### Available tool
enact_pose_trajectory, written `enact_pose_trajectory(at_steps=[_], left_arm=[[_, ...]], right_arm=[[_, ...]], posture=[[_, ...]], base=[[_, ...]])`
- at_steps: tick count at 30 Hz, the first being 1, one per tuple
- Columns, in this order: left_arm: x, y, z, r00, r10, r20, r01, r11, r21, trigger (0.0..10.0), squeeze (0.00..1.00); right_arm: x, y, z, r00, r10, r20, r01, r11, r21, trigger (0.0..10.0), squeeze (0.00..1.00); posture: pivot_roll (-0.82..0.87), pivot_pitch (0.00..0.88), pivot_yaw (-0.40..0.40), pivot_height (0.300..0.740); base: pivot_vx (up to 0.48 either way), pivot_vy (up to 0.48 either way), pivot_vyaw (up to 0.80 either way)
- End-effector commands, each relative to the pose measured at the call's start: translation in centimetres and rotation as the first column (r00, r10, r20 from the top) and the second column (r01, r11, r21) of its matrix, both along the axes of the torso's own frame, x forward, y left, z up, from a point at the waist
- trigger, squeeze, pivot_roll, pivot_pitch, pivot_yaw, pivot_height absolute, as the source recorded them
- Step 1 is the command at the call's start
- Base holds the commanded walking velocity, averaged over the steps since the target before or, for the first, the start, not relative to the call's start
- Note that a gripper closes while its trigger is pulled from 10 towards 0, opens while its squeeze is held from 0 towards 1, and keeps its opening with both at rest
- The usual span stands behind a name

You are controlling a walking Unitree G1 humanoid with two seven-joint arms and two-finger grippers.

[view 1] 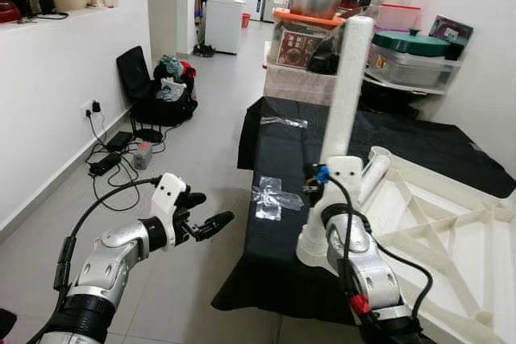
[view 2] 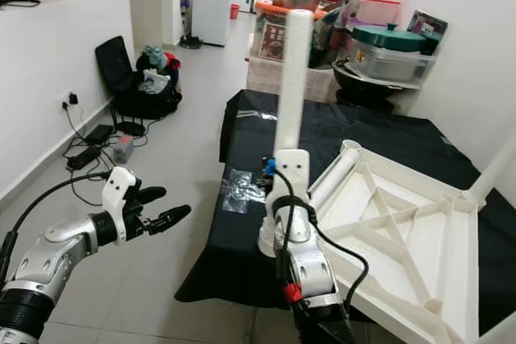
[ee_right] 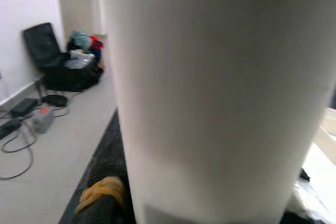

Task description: Building children table

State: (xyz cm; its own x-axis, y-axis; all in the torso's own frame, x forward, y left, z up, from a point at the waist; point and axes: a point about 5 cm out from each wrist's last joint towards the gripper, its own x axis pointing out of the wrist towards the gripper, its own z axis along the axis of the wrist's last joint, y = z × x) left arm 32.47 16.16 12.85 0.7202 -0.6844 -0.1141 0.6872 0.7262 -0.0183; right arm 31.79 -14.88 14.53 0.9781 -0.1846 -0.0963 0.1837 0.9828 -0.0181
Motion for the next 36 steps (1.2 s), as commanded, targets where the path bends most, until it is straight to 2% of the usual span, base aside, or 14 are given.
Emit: enact_pose_trajectory(at_steps=[1,4,5,11,18,21,22,24,28,36], left_arm=[[-0.3,0.5,-0.7,0.999,0.016,-0.030,-0.016,1.000,0.009,10.0,0.00],[-0.2,0.4,-0.7,0.999,0.014,-0.032,-0.014,1.000,0.009,10.0,0.00],[-0.2,0.4,-0.7,0.999,0.013,-0.033,-0.013,1.000,0.011,10.0,0.00],[-0.2,0.5,-0.7,0.999,0.013,-0.033,-0.013,1.000,0.013,10.0,0.00],[-0.2,0.5,-0.7,0.999,0.015,-0.030,-0.014,1.000,0.017,10.0,0.00],[-0.2,0.5,-0.7,1.000,0.014,-0.026,-0.014,1.000,0.021,10.0,0.00],[-0.2,0.5,-0.7,1.000,0.014,-0.026,-0.014,1.000,0.021,10.0,0.00],[-0.1,0.5,-0.7,1.000,0.016,-0.024,-0.015,1.000,0.022,10.0,0.00],[-0.1,0.5,-0.6,1.000,0.017,-0.022,-0.017,1.000,0.023,10.0,0.00],[-0.1,0.5,-0.7,1.000,0.021,-0.020,-0.020,1.000,0.022,10.0,0.00]], right_arm=[[-1.6,-1.3,-6.3,0.939,-0.077,-0.336,0.093,0.995,0.033,10.0,0.00],[-1.8,-1.6,-6.8,0.921,-0.128,-0.368,0.168,0.983,0.079,10.0,0.00],[-1.8,-1.9,-7.0,0.907,-0.171,-0.385,0.225,0.970,0.098,10.0,0.00],[-1.8,-2.2,-7.1,0.895,-0.213,-0.391,0.271,0.957,0.099,10.0,0.00],[-1.9,-3.1,-7.0,0.863,-0.315,-0.395,0.386,0.915,0.113,10.0,0.00],[-2.1,-3.7,-6.7,0.832,-0.397,-0.387,0.479,0.866,0.140,10.0,0.00],[-2.1,-3.7,-6.7,0.832,-0.397,-0.387,0.479,0.866,0.140,10.0,0.00],[-2.2,-4.2,-6.3,0.812,-0.455,-0.365,0.526,0.841,0.123,10.0,0.00],[-2.2,-4.2,-6.1,0.813,-0.466,-0.350,0.531,0.840,0.114,10.0,0.00],[-1.9,-3.9,-5.5,0.839,-0.454,-0.302,0.498,0.863,0.088,10.0,0.00]], posture=[[0.09,0.000,-0.103,0.740],[0.09,0.000,-0.103,0.740],[0.09,0.000,-0.102,0.740],[0.09,0.000,-0.102,0.740],[0.09,0.000,-0.101,0.740],[0.09,0.000,-0.097,0.740],[0.09,0.000,-0.097,0.740],[0.08,0.000,-0.097,0.740],[0.08,0.000,-0.097,0.740],[0.08,0.000,-0.101,0.740]], base=[[0.000,0.000,0.00],[0.000,0.000,0.00],[0.000,0.000,0.00],[0.000,0.000,0.00],[0.000,0.000,0.00],[0.000,0.000,0.00],[0.000,0.000,0.00],[0.000,0.000,0.00],[0.000,0.000,0.00],[0.000,0.000,0.00]])
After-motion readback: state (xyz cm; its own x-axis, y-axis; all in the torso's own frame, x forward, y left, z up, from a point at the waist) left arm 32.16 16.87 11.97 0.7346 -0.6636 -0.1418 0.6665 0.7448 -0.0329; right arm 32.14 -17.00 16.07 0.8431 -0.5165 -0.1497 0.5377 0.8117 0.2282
